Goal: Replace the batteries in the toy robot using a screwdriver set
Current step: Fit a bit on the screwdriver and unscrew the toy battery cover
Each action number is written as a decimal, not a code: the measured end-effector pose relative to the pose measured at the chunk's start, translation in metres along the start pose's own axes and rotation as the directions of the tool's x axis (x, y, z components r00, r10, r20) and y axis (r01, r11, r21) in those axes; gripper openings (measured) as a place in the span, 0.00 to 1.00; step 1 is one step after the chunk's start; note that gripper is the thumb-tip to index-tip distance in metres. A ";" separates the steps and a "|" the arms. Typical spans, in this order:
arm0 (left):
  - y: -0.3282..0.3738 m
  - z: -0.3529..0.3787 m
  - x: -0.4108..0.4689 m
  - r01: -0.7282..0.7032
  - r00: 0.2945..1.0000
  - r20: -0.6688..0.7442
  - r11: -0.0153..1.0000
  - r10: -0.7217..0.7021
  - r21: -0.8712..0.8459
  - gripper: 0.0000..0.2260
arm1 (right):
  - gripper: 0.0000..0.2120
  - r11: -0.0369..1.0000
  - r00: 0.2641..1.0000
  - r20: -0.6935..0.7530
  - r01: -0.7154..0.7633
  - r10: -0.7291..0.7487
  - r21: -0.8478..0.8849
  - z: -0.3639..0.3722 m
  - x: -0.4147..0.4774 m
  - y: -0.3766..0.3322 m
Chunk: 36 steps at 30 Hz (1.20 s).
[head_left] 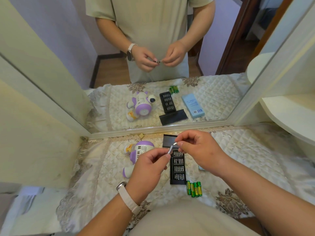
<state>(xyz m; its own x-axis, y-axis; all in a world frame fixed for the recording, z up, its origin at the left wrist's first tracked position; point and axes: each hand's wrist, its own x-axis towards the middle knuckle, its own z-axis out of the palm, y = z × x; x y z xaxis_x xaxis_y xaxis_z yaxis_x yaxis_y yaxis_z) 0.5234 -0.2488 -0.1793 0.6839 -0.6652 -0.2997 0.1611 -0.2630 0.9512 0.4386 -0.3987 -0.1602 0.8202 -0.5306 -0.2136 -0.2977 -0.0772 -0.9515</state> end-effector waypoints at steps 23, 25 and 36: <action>-0.024 -0.049 -0.014 0.005 0.999 0.032 0.999 -0.006 0.035 0.07 | 0.10 0.985 1.000 -0.006 -0.020 0.020 -0.171 0.047 -0.019 -0.006; -0.026 -0.056 -0.016 0.018 0.999 0.031 1.000 -0.018 0.011 0.08 | 0.11 0.986 1.000 -0.007 -0.020 0.020 -0.167 0.056 -0.019 -0.005; -0.044 -0.100 -0.022 0.013 0.993 0.114 0.998 -0.021 0.069 0.10 | 0.08 0.916 0.994 0.091 0.094 -0.063 -0.391 0.094 -0.015 -0.010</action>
<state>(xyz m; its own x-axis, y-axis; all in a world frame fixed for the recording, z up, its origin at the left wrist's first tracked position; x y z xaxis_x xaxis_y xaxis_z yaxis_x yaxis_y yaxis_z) 0.5727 -0.1526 -0.2076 0.5945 -0.7351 -0.3257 0.1203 -0.3192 0.9400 0.4751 -0.3099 -0.1681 0.8785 -0.4455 -0.1728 -0.3867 -0.4505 -0.8047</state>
